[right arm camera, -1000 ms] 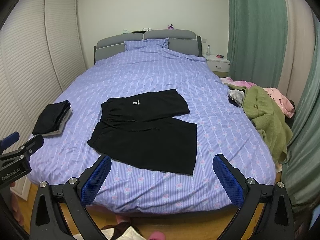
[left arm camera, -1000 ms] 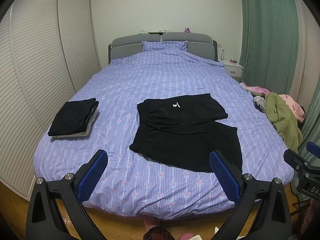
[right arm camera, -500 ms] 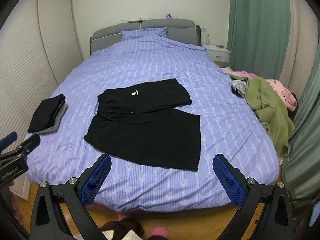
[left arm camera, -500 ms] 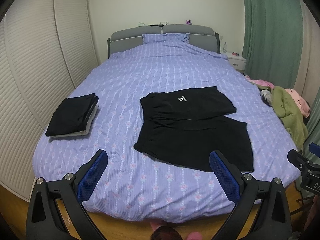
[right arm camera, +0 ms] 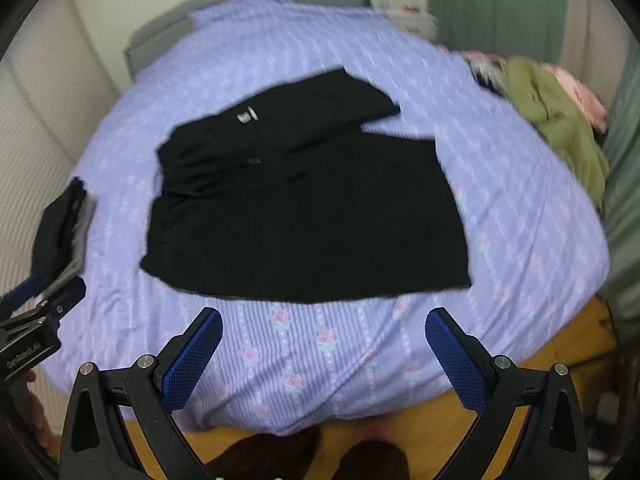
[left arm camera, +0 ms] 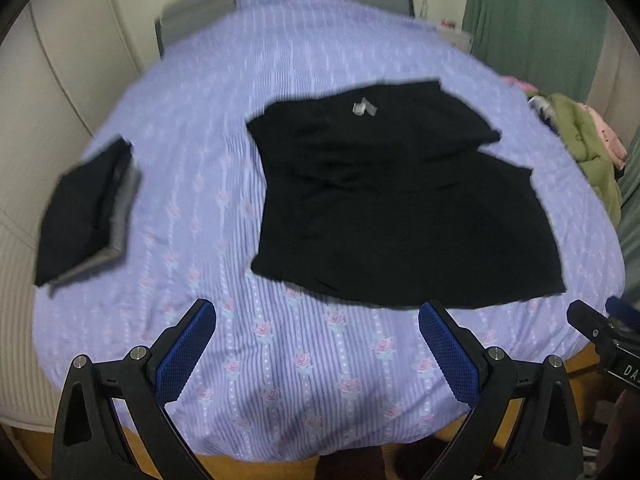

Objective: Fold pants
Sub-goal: 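Lower both tools to the black pants and close both grippers on the waistband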

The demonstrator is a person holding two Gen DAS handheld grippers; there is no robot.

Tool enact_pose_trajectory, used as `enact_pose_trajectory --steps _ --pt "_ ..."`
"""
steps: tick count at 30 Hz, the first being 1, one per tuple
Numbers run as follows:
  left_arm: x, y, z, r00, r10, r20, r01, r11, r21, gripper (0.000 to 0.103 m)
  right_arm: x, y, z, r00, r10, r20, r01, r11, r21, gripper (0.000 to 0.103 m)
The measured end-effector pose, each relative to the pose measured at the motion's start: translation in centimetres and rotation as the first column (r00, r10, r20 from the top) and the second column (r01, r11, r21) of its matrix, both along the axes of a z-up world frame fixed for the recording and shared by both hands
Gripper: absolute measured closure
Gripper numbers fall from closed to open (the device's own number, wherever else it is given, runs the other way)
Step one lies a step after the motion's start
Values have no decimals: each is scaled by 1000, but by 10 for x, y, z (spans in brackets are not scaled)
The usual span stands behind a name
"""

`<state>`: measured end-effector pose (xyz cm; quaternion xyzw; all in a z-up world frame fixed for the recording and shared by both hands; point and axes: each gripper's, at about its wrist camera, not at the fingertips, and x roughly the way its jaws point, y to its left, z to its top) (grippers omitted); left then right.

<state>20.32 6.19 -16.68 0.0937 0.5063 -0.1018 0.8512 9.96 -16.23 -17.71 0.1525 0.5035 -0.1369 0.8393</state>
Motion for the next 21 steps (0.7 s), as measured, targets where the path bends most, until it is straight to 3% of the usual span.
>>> enact_pose_trajectory --steps 8,12,16,21 --pt "53 11 -85 978 69 -195 -85 993 -76 6 35 -1 -80 992 -77 -99 84 994 69 6" --pt "70 13 -115 969 100 -225 -124 988 -96 13 44 -13 -113 984 -123 -132 137 986 100 10" --pt "82 23 -144 940 160 -302 -216 963 -163 18 47 -30 -139 973 -184 -141 206 966 158 17" --pt "82 21 -171 916 180 -357 -260 947 -190 24 44 -43 -159 957 -261 -124 282 939 198 17"
